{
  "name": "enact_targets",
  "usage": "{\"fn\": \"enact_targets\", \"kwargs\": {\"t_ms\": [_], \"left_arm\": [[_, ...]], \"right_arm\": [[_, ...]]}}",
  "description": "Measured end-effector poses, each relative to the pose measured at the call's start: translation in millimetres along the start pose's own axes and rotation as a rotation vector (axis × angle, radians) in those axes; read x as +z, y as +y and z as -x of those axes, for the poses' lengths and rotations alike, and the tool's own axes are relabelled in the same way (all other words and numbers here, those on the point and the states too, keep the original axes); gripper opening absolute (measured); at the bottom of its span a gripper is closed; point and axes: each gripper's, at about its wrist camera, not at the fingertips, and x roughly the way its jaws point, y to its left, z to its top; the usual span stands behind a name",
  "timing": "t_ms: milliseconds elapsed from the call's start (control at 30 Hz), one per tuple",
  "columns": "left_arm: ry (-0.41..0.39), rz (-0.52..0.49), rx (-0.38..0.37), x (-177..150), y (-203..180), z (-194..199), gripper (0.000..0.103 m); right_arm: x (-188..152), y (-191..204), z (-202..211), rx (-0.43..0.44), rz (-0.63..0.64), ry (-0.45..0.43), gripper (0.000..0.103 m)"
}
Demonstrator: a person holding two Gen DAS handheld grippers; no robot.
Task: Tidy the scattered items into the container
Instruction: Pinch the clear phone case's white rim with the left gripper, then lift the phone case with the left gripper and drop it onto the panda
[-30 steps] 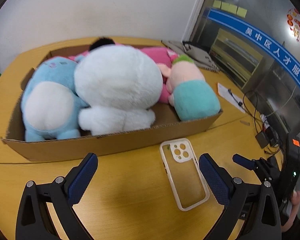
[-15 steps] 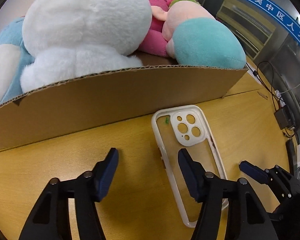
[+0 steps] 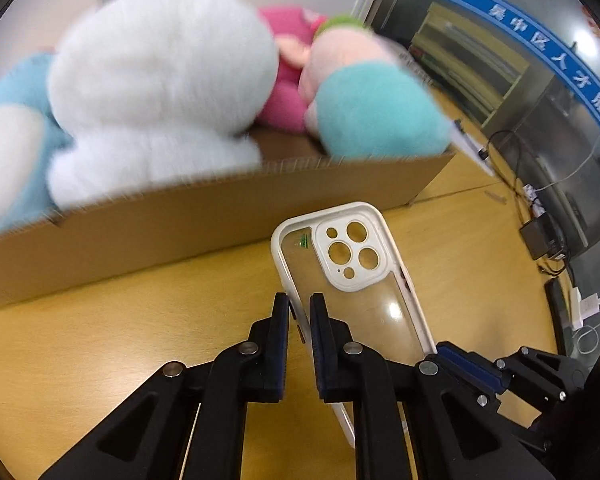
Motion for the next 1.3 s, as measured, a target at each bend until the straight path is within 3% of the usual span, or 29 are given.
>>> {"fn": "enact_targets", "kwargs": {"t_ms": [167,333,567,667,800,1000,1167,1233,1267,1300], "left_arm": [[-0.108,-0.016,-0.018,27.5,3.7,49.4,0.010],[-0.210,-0.063,0.017,73.5,7.4,86.7,0.010],[-0.266,-0.080,0.053,158.2,37.4,99.6,0.010],[-0.243,-0.090,0.056,197.9,46.7,84.2,0.010],[-0.167,-0.117,0.049,237.7,49.1,35.8,0.008],[-0.052,-0.079,0.121,246.9,61.8,-40.9,0.008],[-0.046,-0.047,0.134,241.1,72.7,-46.5,0.008],[-0.060,-0.023,0.160,241.3,73.8,-41.2,0.008],[-0.071,-0.007,0.154,240.8,75.4,-36.7,0.009],[-0.082,0.006,0.145,240.5,76.6,-30.8,0.009]], "right_arm": [[25.2,7.2,30.8,0.027,0.010,-0.095,0.006],[69.9,19.6,50.0,0.035,0.045,-0.202,0.006],[155.9,30.8,38.0,0.056,0.063,-0.288,0.006],[188.6,26.0,25.9,0.065,0.045,-0.301,0.006],[231.5,19.3,-2.2,0.044,0.036,-0.300,0.006],[253.6,5.3,-61.8,-0.007,0.049,-0.200,0.006],[239.8,-7.8,-74.4,0.015,0.014,-0.162,0.006],[236.9,-13.2,-69.0,0.048,-0.012,-0.163,0.011],[235.3,-14.8,-65.1,0.053,-0.022,-0.169,0.026],[232.4,-16.2,-58.8,0.055,-0.029,-0.177,0.051]]}}
